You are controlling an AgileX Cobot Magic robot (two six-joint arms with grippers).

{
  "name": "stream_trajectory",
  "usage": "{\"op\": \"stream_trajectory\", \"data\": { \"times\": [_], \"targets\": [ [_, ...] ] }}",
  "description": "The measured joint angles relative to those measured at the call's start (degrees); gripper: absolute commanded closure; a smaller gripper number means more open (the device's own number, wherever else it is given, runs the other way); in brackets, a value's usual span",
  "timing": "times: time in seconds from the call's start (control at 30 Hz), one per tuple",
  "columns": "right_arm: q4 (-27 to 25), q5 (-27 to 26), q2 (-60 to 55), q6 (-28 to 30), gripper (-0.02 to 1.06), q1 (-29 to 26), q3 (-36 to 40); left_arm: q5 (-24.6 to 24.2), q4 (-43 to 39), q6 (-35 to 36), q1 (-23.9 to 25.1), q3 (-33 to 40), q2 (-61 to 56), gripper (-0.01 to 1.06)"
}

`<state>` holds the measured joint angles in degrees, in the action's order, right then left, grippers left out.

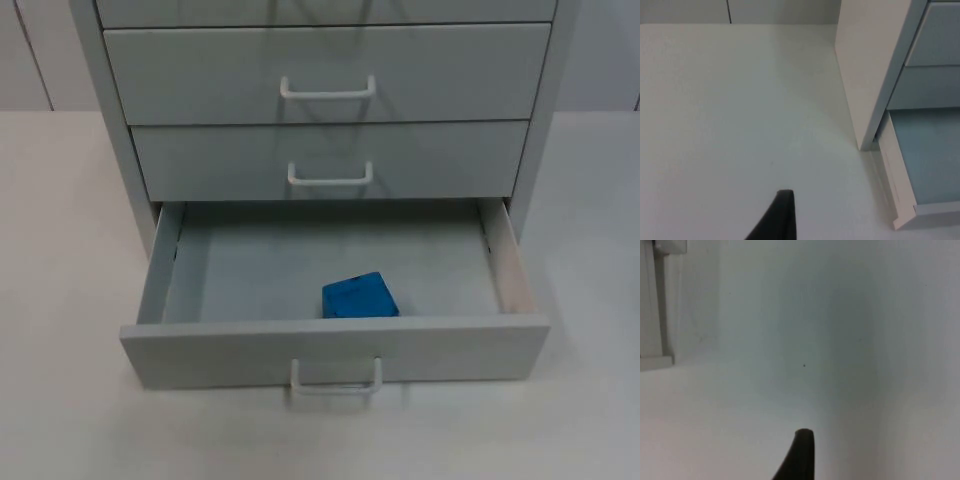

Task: Open the drawer with the left hand, place the block into the drawer with the right hand, then close the drawer with the left hand.

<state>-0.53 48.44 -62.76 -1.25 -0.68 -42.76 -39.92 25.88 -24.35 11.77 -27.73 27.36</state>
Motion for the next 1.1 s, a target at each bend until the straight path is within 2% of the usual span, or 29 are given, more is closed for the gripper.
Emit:
{"op": "stream_trajectory", "data": {
  "times": [0.37,0.47,0.5,0.63,0.67,0.73,0.77,0.97,1.1],
  "targets": [
    [0.12,-0.43,0.00,0.23,0.26,0.00,0.00,-0.44,0.39,-0.13,0.00,0.00,0.00,0.02],
    [0.12,-0.53,0.00,0.23,0.26,0.00,0.00,-1.17,1.57,-0.02,0.00,0.00,0.59,0.21],
    [0.12,-0.53,0.00,0.23,0.26,0.00,0.00,-1.58,2.14,-0.02,0.00,0.00,1.16,0.21],
    [0.12,-0.53,0.00,0.23,0.26,0.00,0.00,-1.70,4.26,0.06,0.00,0.00,4.11,0.72],
    [0.12,-0.53,0.00,0.23,0.26,0.00,0.00,-1.70,5.00,0.06,0.00,0.00,5.17,0.72],
    [0.12,-0.53,0.00,0.23,0.26,0.00,0.00,-1.70,6.52,-0.33,0.00,0.00,8.08,1.00],
    [0.12,-0.53,0.00,0.23,0.26,0.00,0.00,-1.70,7.47,-1.28,0.00,0.00,9.66,1.05],
    [0.12,-0.53,0.00,0.23,0.26,0.00,0.00,-5.76,13.25,-7.78,0.00,-2.46,16.15,1.05],
    [0.12,-0.53,0.00,0.23,0.26,0.00,0.00,-8.01,15.69,-9.59,-0.42,-8.21,20.29,1.05]
  ]
}}
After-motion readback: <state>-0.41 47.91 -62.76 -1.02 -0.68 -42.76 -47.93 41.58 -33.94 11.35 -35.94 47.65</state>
